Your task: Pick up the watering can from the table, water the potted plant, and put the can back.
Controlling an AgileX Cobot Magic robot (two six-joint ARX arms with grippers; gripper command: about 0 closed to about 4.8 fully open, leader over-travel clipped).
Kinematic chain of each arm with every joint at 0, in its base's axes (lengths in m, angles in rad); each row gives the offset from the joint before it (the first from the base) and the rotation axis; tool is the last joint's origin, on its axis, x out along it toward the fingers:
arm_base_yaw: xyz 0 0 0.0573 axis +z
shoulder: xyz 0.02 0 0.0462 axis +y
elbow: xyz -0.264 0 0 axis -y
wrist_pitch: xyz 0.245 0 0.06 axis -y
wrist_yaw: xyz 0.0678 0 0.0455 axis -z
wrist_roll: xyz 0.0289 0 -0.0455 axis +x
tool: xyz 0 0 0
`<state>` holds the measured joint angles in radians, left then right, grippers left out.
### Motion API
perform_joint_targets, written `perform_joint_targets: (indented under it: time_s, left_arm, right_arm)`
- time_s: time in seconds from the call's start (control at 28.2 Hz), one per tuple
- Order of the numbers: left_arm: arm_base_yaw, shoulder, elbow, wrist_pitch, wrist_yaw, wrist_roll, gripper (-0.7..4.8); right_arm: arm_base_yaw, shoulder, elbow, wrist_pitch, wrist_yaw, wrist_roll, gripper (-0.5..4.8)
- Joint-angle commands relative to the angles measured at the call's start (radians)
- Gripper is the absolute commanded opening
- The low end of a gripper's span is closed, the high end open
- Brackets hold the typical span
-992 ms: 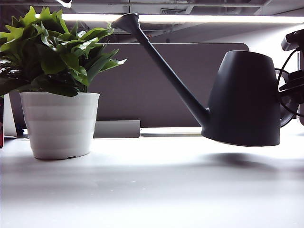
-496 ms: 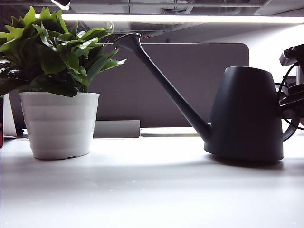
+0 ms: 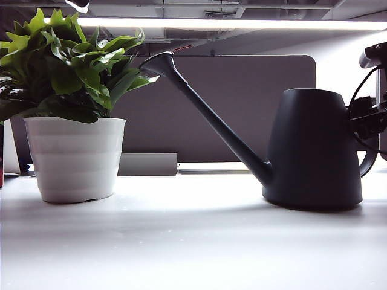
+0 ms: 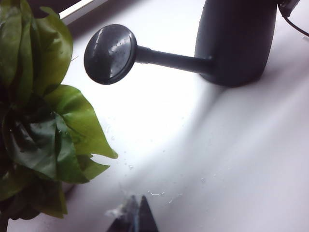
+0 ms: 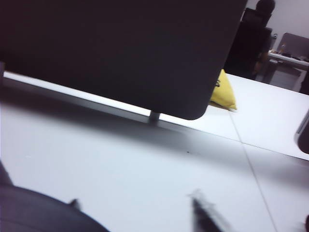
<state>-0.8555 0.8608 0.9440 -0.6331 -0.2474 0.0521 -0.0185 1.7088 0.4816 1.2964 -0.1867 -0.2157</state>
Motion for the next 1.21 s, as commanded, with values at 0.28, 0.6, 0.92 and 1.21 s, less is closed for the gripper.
perform_joint_targets:
  time_s: [0.28, 0.6, 0.92, 1.21]
  left_arm:
    - [-0.001, -0.013, -0.001, -0.021, -0.063, 0.000, -0.06]
    - [-0.002, -0.124, -0.001, -0.021, -0.134, -0.090, -0.06]
    - [-0.002, -0.406, -0.009, -0.071, -0.109, -0.126, -0.06]
    - [-0.002, -0.670, -0.169, -0.074, -0.015, -0.196, -0.06]
  right_arm:
    - [-0.003, -0.225, -0.144, -0.147, 0.021, -0.002, 2.84]
    - [0.005, -0.592, -0.195, -0.505, 0.027, 0.007, -0.02]
    - [0.004, -1.127, -0.146, -1.138, 0.032, 0.020, -0.01]
    - [0.003, -1.463, -0.148, -1.513, 0.030, 0.080, -0.01]
